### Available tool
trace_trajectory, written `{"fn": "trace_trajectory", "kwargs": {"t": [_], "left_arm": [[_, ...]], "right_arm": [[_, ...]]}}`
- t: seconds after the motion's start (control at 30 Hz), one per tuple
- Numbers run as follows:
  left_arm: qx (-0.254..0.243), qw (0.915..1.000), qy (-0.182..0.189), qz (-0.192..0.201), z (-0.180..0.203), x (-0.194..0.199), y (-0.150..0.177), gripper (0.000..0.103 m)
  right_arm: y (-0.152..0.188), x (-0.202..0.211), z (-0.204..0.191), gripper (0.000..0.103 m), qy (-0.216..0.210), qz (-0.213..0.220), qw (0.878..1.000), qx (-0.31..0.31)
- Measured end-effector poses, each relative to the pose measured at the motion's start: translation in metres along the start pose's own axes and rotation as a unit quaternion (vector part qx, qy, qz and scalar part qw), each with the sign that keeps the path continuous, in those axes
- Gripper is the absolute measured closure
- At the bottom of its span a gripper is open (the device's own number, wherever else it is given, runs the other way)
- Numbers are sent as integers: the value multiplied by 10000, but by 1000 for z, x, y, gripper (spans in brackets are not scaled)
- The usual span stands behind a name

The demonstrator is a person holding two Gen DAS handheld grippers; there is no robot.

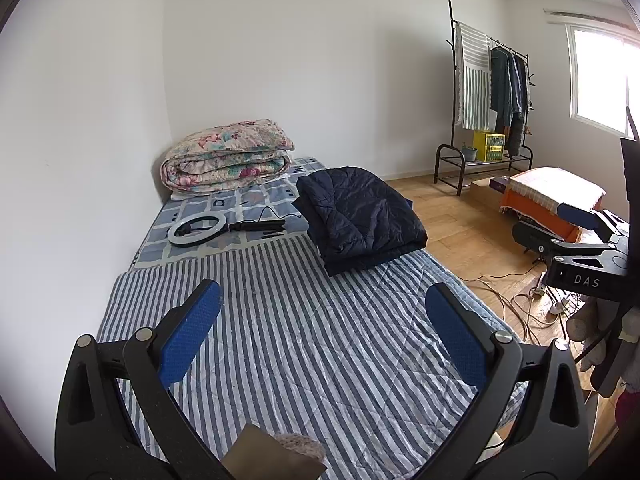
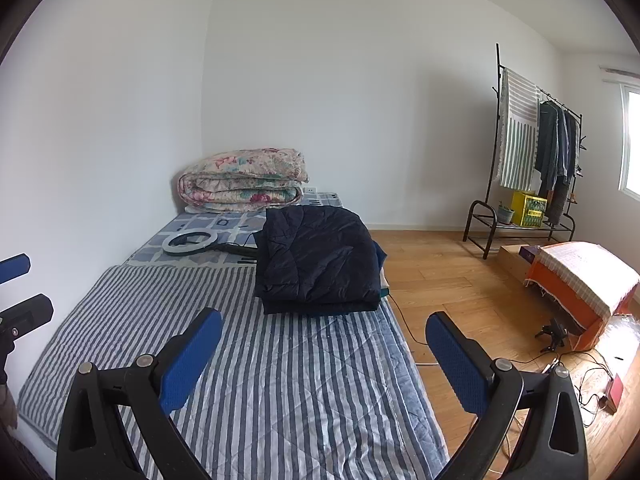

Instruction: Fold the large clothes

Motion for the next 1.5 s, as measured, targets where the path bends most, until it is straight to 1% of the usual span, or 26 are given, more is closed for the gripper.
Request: {"fn": "trace_trajectory", "kwargs": {"t": [0.43,1.5], "left_arm": [[3,10000,28,-16,-1,4,1,0],[-16,10000,-4,-63,-1,3,3,0]], "right_arm": [[4,-2,4,0,-25,-60,9999,-86],[11,-5,-1,0,-68,-133,9999,-56]]}}
Point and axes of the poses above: each gripper's, at about its wrist camera, not at the fingertips, and x roughly against the way its jaws point, z to its right, y to its underside, the point moved 10 cm from there along -x, roughly the way its jaws point, and after that the axes turned 8 degrees about -y, right-handed, at the moved point
